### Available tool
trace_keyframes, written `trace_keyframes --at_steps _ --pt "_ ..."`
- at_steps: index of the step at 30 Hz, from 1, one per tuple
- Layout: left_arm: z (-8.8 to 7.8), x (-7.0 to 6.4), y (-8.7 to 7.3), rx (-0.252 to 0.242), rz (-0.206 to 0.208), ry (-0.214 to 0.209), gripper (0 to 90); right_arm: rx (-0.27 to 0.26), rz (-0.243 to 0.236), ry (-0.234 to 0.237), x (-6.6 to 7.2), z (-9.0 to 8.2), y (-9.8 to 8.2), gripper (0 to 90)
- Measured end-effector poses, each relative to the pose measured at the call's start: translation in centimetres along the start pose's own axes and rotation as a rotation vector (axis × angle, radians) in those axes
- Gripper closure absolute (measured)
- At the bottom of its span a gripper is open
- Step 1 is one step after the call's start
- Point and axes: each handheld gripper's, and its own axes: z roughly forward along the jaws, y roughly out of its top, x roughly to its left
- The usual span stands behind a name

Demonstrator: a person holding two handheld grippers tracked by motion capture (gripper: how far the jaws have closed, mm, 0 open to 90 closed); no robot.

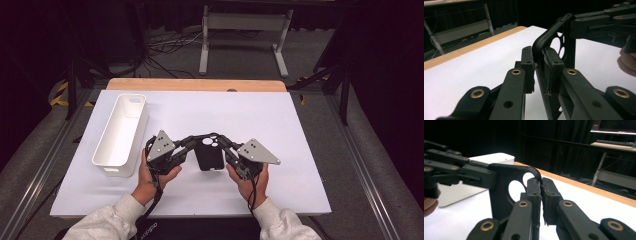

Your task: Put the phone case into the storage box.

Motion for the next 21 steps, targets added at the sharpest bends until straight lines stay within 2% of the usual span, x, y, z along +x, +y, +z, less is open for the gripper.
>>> trace_keyframes --at_steps 6,13,21 --pt "-0.23 0.14 0.06 -0.001 0.01 0.021 81.6 0.013 -0.007 0.017 0.32 0.11 -0.06 85.3" --pt "-0.61 0.31 0.1 -0.024 0.021 0.01 82.4 0.013 -0.005 0.036 0.25 0.08 -0.06 85.0" --pt "-0.95 0.37 0.41 -0.027 0.035 0.001 82.7 0.007 -0.022 0.053 0.34 -0.15 0.15 84.2"
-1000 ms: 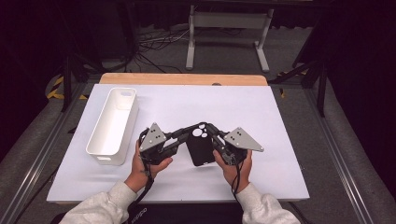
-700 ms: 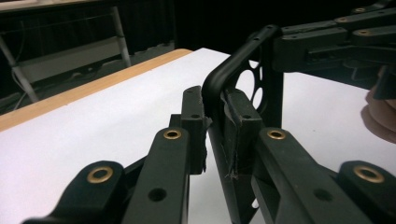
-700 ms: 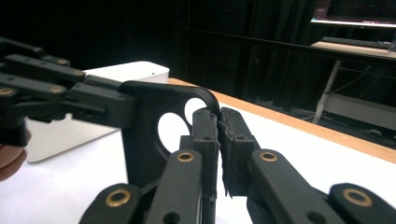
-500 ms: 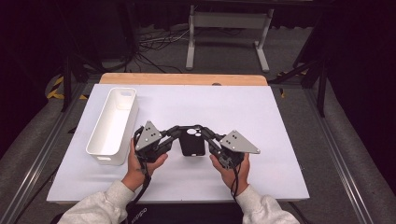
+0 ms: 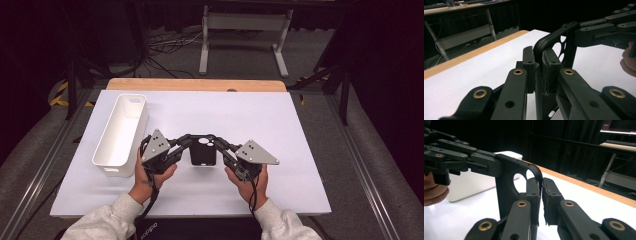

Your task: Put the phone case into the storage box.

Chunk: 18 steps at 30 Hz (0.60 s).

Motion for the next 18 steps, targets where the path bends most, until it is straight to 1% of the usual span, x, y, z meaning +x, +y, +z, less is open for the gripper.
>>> trace_keyframes --at_steps 3,5,8,11,15,18 --pt "-0.24 0.01 0.21 -0.002 0.005 -0.007 83.1 0.0 -0.005 0.006 0.02 0.0 0.08 83.6" --pt "-0.36 0.01 0.32 -0.004 0.012 -0.003 83.2 -0.001 -0.013 0.008 0.06 -0.02 0.16 82.8" --pt "-0.48 0.08 0.4 0.0 0.011 0.0 83.3 0.002 -0.025 0.009 0.17 -0.02 0.2 80.2" --pt "-0.56 0.19 0.42 -0.004 0.004 0.004 83.3 0.006 -0.038 0.012 0.29 -0.05 0.28 79.4" --pt "-0.69 0.23 0.52 -0.006 0.009 0.008 83.4 0.007 -0.036 0.011 0.24 -0.14 0.28 77.2" --pt "-0.84 0.25 0.59 -0.007 0.013 0.01 83.4 0.007 -0.033 0.008 -0.05 -0.35 0.32 73.3"
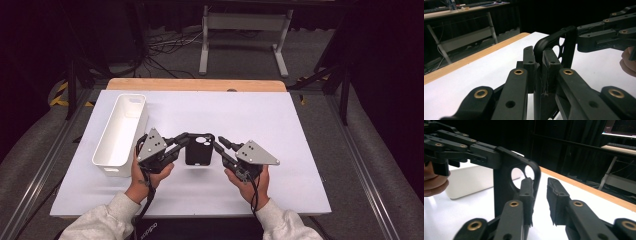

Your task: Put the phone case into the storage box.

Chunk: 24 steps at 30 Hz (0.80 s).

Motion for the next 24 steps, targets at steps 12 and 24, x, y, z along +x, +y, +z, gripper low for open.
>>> trace_keyframes --at_steps 12,24 --pt "-0.4 0.5 0.2 -0.001 -0.002 0.014 83.4 0.036 -0.041 0.036 -1.2 -1.0 -0.8 59.5" --pt "-0.7 0.6 0.4 -0.004 -0.001 0.015 83.4 0.062 -0.088 0.017 -2.6 -3.5 -3.0 35.2"
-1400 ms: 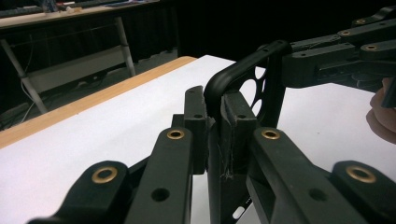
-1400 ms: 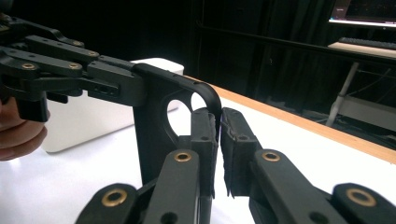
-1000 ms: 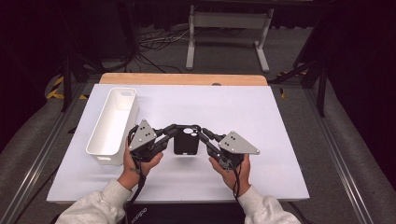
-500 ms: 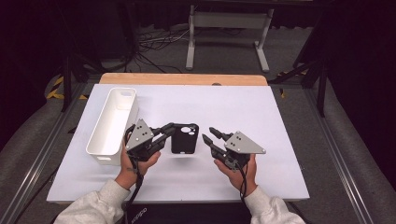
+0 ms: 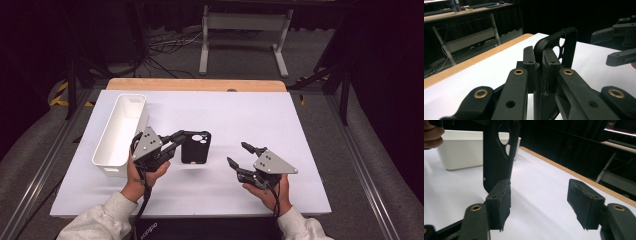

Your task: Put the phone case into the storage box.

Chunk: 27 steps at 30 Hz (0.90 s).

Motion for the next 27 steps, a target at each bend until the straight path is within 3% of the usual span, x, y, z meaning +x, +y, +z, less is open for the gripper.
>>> trace_keyframes --at_steps 11,21,27 --pt "-0.3 0.3 0.2 -0.001 0.01 0.007 83.4 0.048 0.005 -0.062 -1.0 -1.6 -2.0 17.1" --pt "-0.8 0.6 0.7 -0.017 0.021 0.01 83.5 0.057 -0.001 -0.081 -0.6 -3.1 -3.1 13.7" --pt "-1.4 1.3 1.3 -0.033 0.022 0.01 83.5 0.085 0.01 -0.083 -0.7 -3.0 -3.7 12.1"
